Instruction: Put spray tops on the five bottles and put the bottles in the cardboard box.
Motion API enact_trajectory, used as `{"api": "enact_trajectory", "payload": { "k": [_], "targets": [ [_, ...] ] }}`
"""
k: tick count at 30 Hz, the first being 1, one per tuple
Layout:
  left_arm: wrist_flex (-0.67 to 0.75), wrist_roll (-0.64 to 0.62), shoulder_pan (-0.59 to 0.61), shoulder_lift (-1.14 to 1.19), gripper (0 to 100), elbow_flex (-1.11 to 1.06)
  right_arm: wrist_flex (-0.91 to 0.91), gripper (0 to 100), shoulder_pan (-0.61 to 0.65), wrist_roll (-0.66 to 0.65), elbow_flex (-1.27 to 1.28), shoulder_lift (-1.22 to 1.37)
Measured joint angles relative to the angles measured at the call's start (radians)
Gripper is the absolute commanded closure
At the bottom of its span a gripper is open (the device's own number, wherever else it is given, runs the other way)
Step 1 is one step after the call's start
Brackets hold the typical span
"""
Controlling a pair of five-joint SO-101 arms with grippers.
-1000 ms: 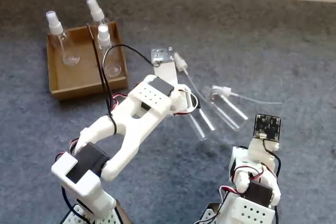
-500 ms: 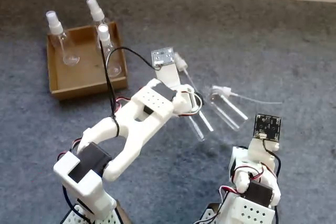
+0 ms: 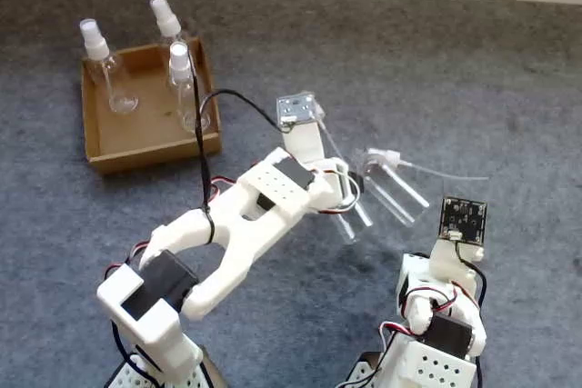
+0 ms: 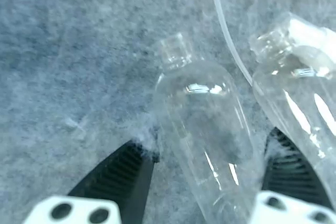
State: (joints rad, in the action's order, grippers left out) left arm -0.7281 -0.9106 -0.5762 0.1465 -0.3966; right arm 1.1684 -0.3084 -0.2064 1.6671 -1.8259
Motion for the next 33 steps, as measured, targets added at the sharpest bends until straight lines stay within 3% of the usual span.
{"api": "enact_trajectory", "payload": {
  "k": [14,22,33],
  "targets": [
    [0.003,0.000,0.003,0.000,74,-0.026,0.000,99.3,0.000,0.000,0.000,0.000],
    [0.006,0.000,0.002,-0.002,95,-0.025,0.000,99.3,0.000,0.000,0.000,0.000],
    [0.014,0.123,0.003,-0.020,92,-0.017,0.000,99.3,0.000,0.000,0.000,0.000]
  ]
}}
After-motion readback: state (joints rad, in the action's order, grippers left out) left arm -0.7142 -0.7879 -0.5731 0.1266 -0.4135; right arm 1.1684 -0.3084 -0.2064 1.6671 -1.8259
